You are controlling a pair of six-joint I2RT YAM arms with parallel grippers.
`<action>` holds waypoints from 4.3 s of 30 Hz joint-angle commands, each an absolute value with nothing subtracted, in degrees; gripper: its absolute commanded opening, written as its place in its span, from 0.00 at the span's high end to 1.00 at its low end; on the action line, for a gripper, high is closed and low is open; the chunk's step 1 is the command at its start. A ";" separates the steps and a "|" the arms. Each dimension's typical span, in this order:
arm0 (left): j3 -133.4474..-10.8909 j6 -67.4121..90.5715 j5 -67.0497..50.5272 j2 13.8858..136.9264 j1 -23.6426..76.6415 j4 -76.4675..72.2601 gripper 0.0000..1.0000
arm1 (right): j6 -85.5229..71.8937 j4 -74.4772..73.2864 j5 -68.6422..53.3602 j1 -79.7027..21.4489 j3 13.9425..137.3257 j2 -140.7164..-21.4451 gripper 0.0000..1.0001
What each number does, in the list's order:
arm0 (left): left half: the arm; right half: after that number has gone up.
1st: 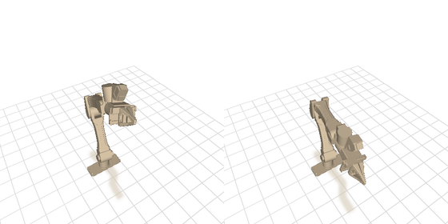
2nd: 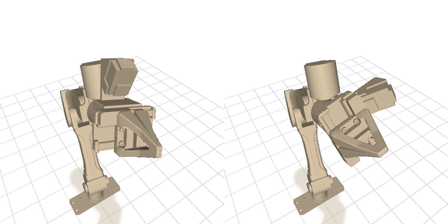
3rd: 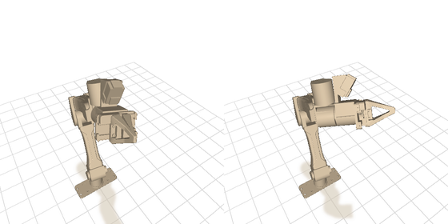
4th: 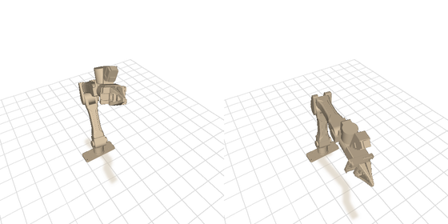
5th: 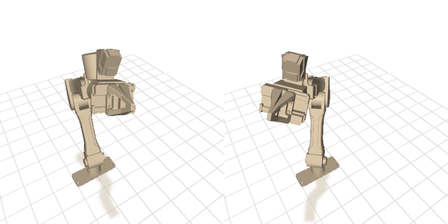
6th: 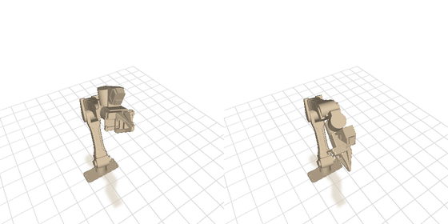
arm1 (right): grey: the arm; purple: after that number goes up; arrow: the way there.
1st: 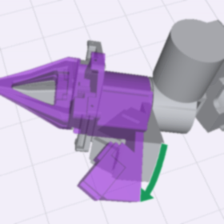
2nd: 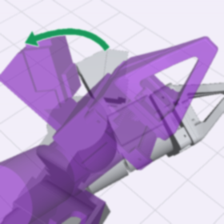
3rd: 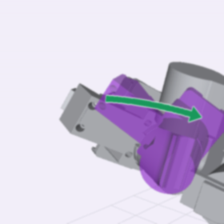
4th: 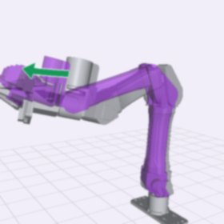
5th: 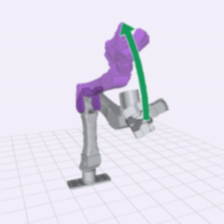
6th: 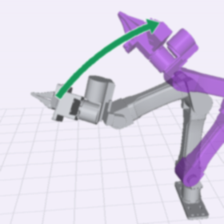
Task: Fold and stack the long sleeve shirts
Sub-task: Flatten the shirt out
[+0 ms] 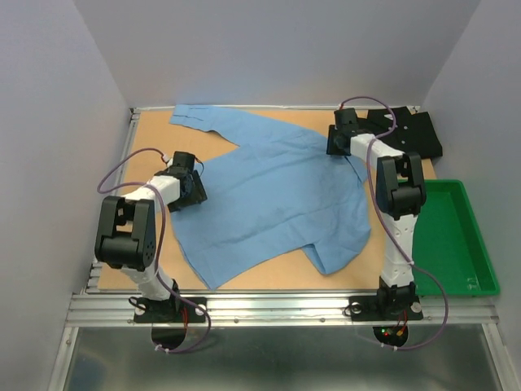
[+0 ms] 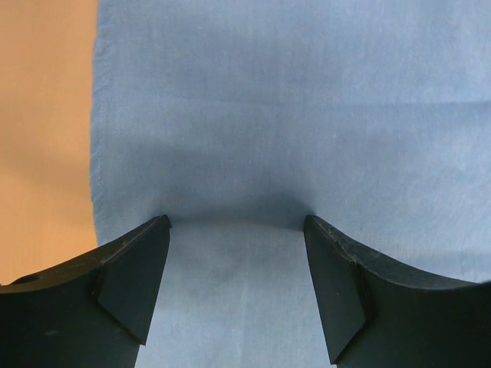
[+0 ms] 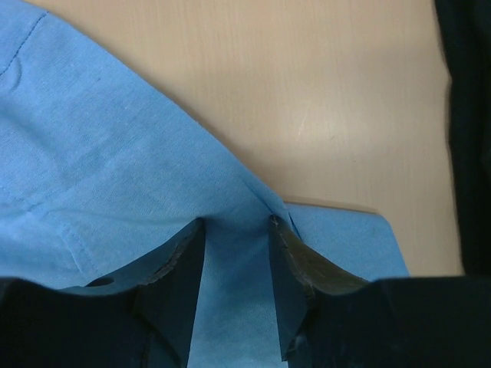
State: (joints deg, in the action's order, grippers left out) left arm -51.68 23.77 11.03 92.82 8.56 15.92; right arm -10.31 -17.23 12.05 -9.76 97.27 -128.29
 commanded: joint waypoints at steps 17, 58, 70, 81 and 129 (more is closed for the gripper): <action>-78.59 21.36 13.01 101.98 2.72 20.04 0.13 | -23.63 -21.35 1.33 -9.41 67.00 -89.15 0.31; -51.33 12.48 22.58 92.73 77.17 5.71 0.21 | -27.16 -25.75 -10.02 -9.58 39.73 -57.13 0.34; -52.56 12.65 18.90 96.50 77.17 7.64 0.30 | -25.67 -26.19 -8.88 -9.58 40.61 -57.13 0.34; -54.75 14.06 18.54 100.37 76.82 11.16 0.82 | -25.31 -26.19 -7.91 -9.58 41.39 -57.92 0.34; -81.74 33.14 -37.71 96.42 32.08 9.14 1.00 | -28.82 26.53 -35.24 -16.35 35.42 -79.71 0.36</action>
